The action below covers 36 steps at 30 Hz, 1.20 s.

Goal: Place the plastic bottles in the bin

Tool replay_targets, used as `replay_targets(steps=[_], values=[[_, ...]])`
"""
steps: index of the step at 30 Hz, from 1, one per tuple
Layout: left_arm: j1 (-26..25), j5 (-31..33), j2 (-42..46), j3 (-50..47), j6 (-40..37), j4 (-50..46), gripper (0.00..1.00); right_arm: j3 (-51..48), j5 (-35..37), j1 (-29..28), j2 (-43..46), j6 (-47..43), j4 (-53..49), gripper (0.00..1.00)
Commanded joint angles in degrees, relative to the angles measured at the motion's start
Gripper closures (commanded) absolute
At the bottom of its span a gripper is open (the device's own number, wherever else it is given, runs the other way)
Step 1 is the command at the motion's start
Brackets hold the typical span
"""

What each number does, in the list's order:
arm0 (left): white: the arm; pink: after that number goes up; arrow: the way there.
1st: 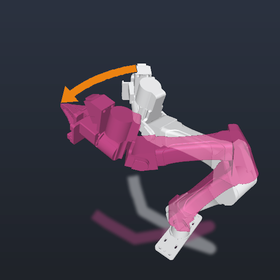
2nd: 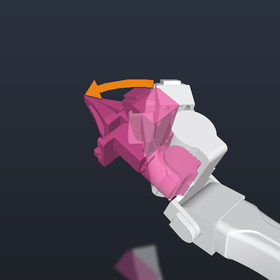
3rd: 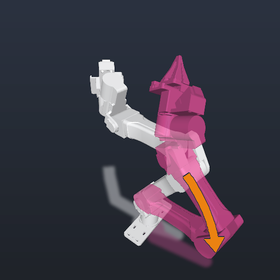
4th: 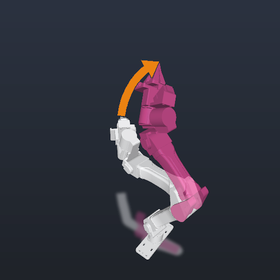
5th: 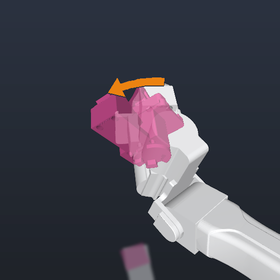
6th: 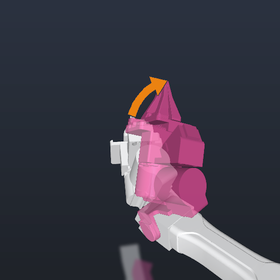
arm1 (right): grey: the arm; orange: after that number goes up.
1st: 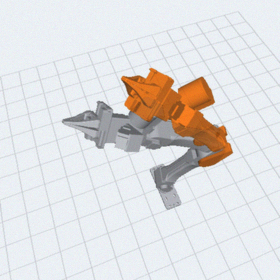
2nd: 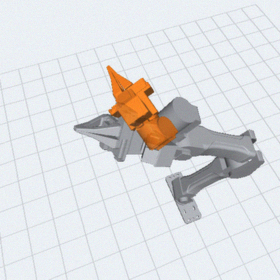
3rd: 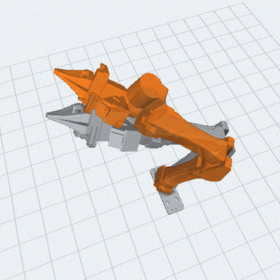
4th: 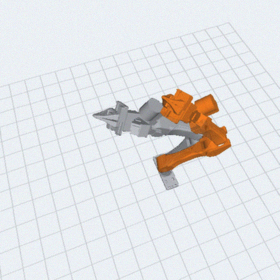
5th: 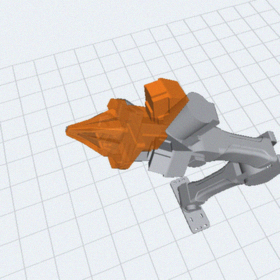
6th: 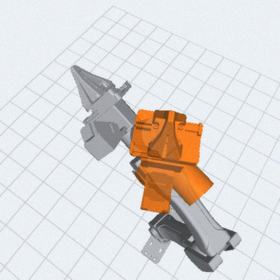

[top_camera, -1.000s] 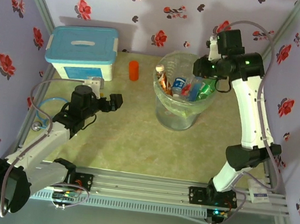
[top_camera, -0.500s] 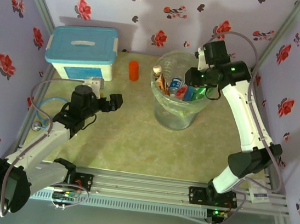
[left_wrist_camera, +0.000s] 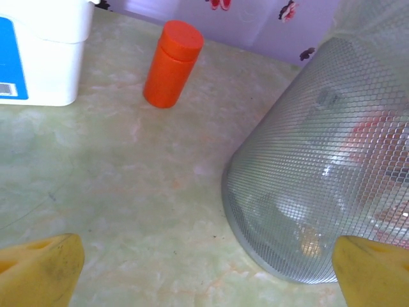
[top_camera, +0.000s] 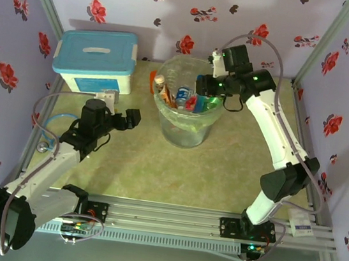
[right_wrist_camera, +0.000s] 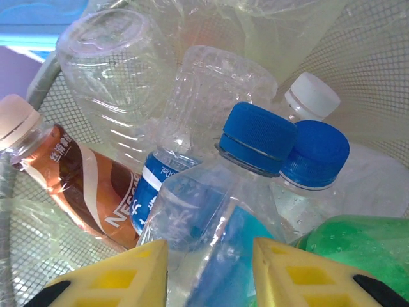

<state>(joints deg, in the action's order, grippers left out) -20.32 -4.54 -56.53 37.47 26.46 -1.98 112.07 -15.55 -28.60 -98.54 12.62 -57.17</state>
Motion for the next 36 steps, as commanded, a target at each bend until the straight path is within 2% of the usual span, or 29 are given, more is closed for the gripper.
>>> replay_targets(steps=[1,3,8,13,16,21,26,30,32,36], values=[[1.74,1.67,1.4,1.8,-0.59,-2.37,0.0,-0.1,-5.19,-2.69,-4.07,0.43,-8.36,0.62],[2.65,1.64,1.36,1.88,-0.39,-2.68,0.0,1.73,-1.65,-2.61,-3.73,0.29,-6.9,0.59],[3.57,1.58,1.2,2.71,-0.45,-2.93,0.0,4.72,-1.5,-2.0,-3.67,1.09,0.27,0.57],[4.55,1.65,1.09,3.61,-1.98,-4.47,0.0,6.96,-0.37,0.93,-1.08,1.18,4.0,0.42],[5.76,2.23,0.69,3.38,-2.69,-4.39,0.0,4.02,0.37,4.41,3.04,1.52,6.61,0.35],[8.22,2.73,-1.06,2.96,-3.81,-3.85,0.0,-5.78,1.66,13.31,11.68,2.32,11.86,0.27],[10.92,6.17,-2.34,2.34,-5.9,-3.74,0.0,-20.74,12.01,19.8,19.46,0.72,19.03,0.24],[12.87,11.02,-2.7,0.39,-7.82,-3.08,0.0,-36.96,20.64,21.39,22.6,-1.55,30.3,0.13],[13.41,13.99,-3.13,-0.72,-9.11,-2.67,0.0,-43.79,25.0,21.56,22.7,-3.12,36.03,0.02],[14.75,18.75,-5.42,-2.69,-11.46,-0.38,0.0,-52.84,31.49,23.23,19.76,-3.74,44.74,0.01]])
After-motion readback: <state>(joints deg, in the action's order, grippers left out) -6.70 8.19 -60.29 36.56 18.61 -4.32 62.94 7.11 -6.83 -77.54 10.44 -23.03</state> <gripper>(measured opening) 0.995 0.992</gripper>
